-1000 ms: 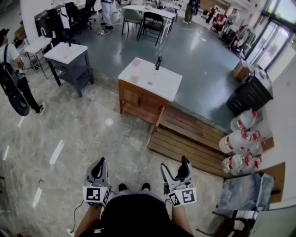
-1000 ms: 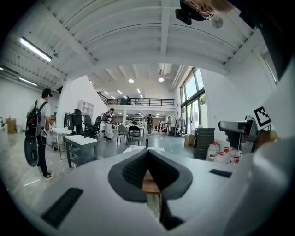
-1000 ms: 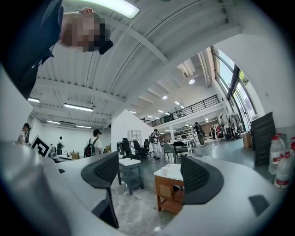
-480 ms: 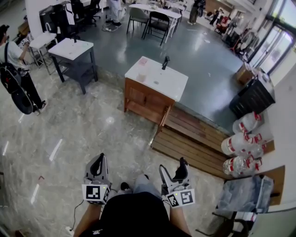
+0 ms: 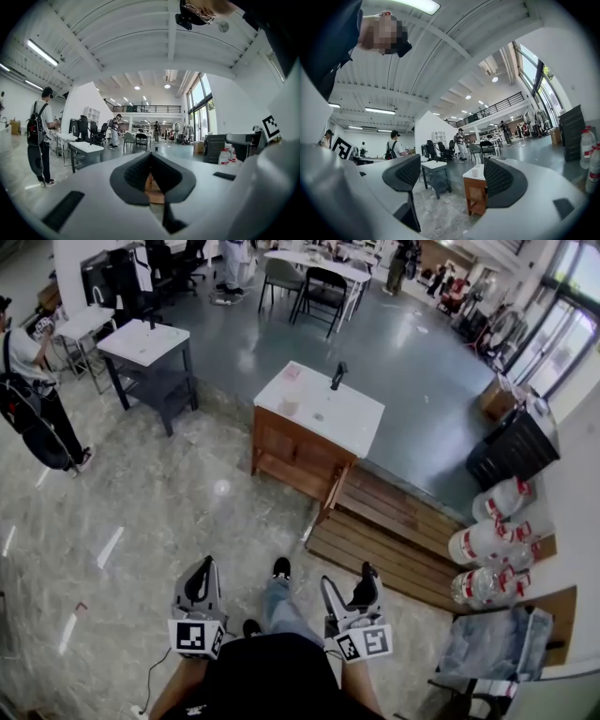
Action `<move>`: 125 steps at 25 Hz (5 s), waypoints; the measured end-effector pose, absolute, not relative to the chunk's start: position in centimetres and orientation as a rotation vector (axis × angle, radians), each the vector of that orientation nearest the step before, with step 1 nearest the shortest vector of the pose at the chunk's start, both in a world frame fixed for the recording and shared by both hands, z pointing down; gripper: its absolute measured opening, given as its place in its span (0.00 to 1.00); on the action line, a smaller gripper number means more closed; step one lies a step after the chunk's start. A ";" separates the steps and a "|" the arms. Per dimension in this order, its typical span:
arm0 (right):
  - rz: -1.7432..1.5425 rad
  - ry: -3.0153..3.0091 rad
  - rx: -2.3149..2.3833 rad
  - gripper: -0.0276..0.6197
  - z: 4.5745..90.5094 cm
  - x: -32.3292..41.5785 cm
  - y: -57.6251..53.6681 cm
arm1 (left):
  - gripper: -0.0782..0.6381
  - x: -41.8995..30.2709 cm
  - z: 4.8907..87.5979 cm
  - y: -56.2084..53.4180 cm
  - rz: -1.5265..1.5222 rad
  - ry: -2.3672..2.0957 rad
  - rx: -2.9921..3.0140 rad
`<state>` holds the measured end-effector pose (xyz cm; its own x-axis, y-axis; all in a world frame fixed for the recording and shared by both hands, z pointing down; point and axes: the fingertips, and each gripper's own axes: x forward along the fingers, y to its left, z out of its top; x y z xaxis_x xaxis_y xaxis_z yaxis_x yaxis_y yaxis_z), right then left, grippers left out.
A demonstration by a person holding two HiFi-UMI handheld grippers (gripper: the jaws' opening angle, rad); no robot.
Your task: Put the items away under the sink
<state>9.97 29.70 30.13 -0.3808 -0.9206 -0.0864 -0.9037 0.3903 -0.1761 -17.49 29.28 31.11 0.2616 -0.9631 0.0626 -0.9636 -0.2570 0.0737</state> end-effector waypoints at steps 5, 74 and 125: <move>-0.168 2.476 -1.628 0.68 31.0 10.3 24.9 | 0.12 -16.7 32.1 25.2 0.053 -1.844 2.410; -0.386 2.799 -1.600 0.53 63.1 -3.8 -34.9 | 0.12 -16.7 62.3 -34.7 0.377 -1.626 2.395; -0.108 2.710 -1.840 0.11 63.2 1.1 -28.3 | 0.12 -10.7 62.7 -27.3 0.368 -1.495 2.535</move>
